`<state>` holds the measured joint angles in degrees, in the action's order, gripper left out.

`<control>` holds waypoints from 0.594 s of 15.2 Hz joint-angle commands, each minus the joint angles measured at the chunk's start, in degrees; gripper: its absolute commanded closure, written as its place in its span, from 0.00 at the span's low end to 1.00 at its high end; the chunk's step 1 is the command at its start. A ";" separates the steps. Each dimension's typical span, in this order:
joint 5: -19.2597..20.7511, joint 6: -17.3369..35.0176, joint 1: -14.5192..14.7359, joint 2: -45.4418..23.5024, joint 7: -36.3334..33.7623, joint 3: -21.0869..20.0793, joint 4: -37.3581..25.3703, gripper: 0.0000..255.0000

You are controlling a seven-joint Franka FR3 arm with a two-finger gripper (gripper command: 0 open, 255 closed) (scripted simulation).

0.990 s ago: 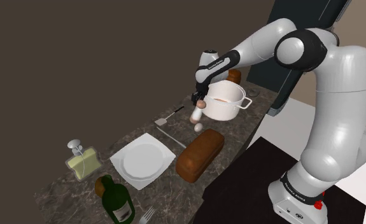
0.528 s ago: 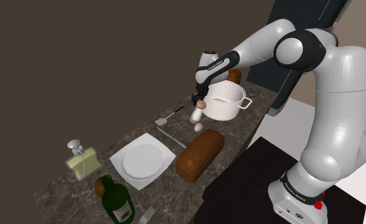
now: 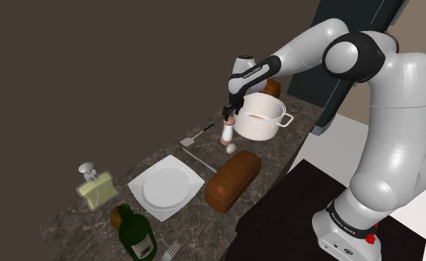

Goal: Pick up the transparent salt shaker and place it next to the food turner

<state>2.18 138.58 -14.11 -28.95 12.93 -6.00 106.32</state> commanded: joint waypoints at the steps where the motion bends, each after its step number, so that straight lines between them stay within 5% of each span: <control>1: -0.28 -2.32 -0.21 2.33 0.19 -0.18 0.01 0.00; 9: -0.42 -3.42 -0.29 3.36 0.28 -0.25 -0.07 0.00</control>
<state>1.76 135.16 -14.40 -25.61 13.20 -6.25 106.25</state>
